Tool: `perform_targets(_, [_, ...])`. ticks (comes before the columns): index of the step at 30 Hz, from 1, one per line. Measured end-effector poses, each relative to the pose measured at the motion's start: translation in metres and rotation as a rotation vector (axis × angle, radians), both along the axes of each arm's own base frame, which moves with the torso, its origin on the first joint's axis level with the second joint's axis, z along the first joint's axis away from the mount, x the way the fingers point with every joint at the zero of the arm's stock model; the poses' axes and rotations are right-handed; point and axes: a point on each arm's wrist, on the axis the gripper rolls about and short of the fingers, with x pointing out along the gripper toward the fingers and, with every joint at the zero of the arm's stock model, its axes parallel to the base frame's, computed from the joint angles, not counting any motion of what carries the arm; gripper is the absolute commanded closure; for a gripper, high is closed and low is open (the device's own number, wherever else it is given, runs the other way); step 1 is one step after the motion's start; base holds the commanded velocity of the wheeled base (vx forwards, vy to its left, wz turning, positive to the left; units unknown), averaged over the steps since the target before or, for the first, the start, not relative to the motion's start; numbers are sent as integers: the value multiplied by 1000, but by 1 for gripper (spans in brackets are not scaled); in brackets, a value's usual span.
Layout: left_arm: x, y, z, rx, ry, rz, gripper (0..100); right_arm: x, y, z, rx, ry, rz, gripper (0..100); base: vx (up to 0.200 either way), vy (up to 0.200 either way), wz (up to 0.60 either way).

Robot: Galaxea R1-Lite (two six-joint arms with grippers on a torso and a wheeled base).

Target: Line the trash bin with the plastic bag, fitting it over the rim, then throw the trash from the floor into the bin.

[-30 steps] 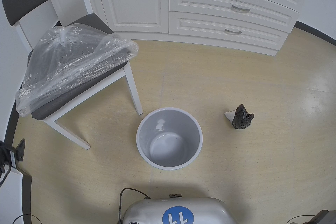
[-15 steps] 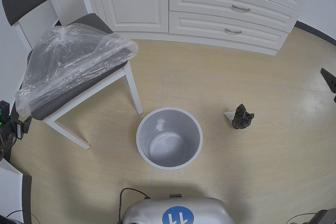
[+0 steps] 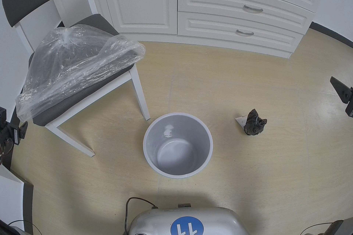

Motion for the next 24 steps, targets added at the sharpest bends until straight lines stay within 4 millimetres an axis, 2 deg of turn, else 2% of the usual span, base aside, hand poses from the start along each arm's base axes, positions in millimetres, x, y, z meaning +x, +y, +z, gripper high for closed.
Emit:
perform_targets(7, [1,7,6,8,-59,30,0,1,1,-2,-3,10,2,0,0,0,0])
perform_targets(24, [16,15,-1,-9,-41,32,0,1,1,-3,-4,15,2,0,0,0,0])
